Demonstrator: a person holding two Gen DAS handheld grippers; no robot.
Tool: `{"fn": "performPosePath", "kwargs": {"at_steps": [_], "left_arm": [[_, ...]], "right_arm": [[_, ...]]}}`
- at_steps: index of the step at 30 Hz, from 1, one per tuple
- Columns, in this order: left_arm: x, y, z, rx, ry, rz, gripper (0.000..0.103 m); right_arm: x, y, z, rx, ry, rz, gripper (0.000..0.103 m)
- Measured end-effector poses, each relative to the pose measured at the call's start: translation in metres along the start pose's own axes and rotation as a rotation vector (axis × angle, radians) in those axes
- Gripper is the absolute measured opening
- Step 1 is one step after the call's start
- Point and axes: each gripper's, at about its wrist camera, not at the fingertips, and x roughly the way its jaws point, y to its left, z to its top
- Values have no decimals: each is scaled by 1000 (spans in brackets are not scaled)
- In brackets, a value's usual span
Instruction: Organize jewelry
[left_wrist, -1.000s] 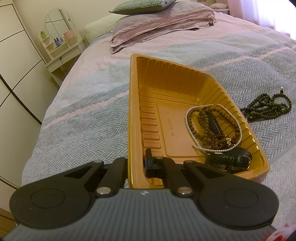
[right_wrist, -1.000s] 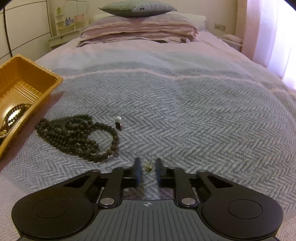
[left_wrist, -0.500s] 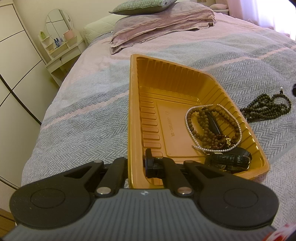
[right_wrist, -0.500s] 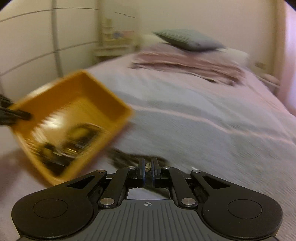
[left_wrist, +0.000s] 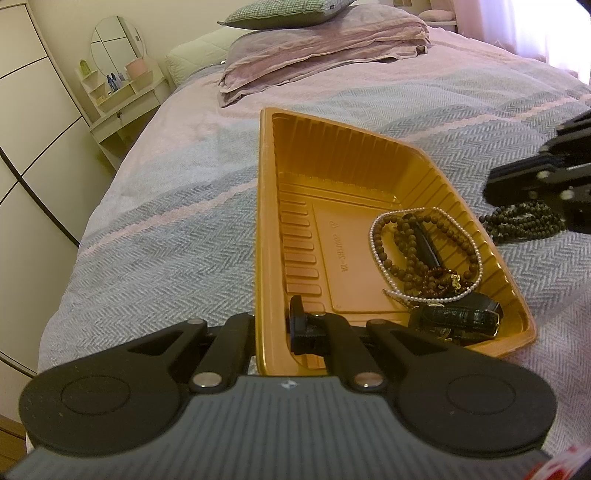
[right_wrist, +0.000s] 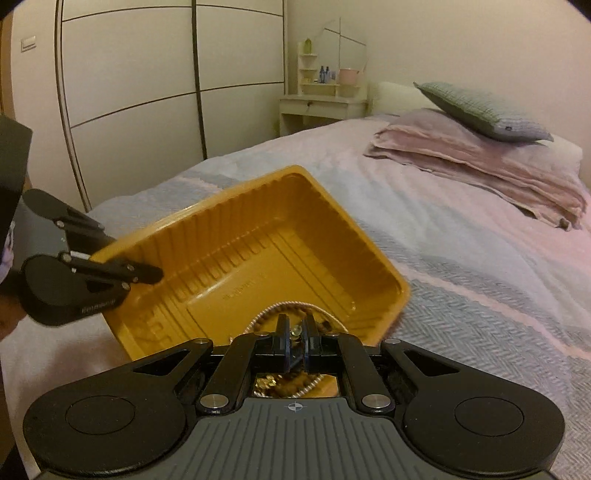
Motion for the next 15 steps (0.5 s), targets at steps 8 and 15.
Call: {"fn": "performPosePath", "kwargs": {"at_steps": [8, 15], "left_arm": [[0, -1, 1, 2, 0, 0, 2], [0, -1, 1, 1, 0, 0, 2]], "right_arm": [[11, 2, 3, 21, -5, 46, 7], [-10, -12, 4, 89, -87, 37, 51]]}}
